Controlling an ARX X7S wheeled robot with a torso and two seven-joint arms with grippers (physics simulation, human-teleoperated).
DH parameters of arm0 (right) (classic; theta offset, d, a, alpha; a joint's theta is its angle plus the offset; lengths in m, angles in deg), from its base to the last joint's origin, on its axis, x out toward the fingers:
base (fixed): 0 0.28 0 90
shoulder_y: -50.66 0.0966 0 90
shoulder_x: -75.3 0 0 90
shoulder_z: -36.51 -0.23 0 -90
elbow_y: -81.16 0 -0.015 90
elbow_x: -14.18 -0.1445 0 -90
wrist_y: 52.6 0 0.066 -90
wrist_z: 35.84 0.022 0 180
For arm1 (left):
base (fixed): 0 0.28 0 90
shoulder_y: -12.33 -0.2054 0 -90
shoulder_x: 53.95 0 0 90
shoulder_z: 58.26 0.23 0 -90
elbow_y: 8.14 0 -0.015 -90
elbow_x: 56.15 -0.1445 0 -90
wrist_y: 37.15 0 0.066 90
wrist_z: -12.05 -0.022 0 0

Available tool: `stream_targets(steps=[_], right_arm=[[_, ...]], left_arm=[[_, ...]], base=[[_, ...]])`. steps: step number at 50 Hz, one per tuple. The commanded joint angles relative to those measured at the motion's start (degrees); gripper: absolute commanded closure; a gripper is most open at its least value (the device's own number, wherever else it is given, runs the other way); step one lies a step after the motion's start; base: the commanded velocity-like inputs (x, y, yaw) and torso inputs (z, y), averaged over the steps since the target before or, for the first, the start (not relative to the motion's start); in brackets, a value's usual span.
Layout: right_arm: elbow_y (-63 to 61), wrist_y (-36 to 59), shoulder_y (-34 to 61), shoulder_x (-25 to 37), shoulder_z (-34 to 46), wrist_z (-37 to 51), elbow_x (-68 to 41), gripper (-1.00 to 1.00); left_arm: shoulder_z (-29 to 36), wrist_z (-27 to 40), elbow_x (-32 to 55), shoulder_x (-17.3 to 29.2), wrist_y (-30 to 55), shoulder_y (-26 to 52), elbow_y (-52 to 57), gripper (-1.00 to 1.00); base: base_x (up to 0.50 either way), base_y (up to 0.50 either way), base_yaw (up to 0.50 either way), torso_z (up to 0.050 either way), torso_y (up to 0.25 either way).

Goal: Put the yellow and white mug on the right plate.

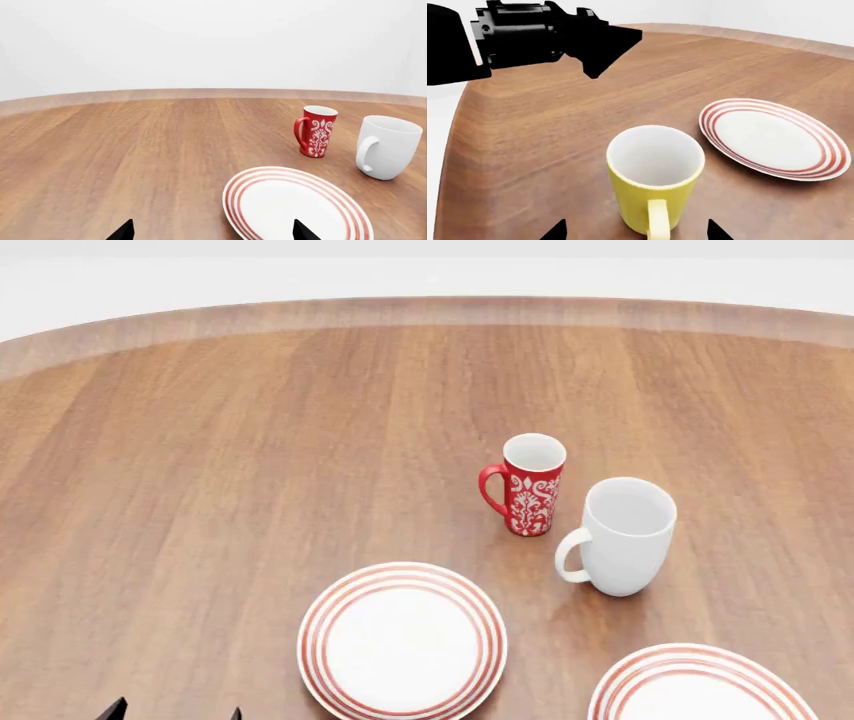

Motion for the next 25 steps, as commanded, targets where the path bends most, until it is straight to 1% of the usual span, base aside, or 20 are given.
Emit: stream_targets(steps=[1,25], right_arm=[[5.55,1.37,4.13,-1.88,0.73,-1.46,-0.59,-1.00],[14.53,1.73,10.14,-5.87,4.57,-2.59,4.63,-1.00]], left_arm=[[0.33,0.15,0.18,0.13,-0.32,0.19,-0.50,-1.00],[0.85,0.60,0.76,0.54,-0.54,0.33,-0.61,-1.00]], base=[[0.00,0.00,0.00,0.000,0.000],[0.00,0.00,0.00,0.000,0.000]])
